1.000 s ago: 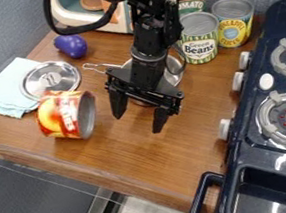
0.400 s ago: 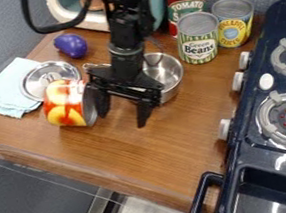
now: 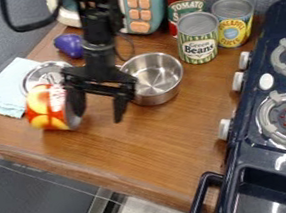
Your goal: Throws the can to the left side of the table
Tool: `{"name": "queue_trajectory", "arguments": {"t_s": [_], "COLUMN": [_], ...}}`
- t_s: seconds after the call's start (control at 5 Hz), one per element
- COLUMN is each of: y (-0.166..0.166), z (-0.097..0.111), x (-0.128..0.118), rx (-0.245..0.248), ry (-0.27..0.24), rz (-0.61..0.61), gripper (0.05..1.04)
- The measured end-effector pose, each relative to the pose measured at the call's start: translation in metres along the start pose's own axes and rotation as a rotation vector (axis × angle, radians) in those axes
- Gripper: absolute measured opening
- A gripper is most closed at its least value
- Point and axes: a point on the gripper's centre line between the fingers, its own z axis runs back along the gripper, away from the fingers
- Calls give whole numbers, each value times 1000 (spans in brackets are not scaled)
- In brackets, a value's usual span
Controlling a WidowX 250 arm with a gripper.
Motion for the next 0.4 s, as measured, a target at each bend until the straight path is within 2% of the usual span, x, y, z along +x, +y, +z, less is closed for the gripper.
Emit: {"name": "queue_trajectory", "arguments": {"t_s": [0.4], "y": [26], "z": [10], "x": [1], "rx": [14], "ry": [48], "rz": [68], "gripper": [1001]}}
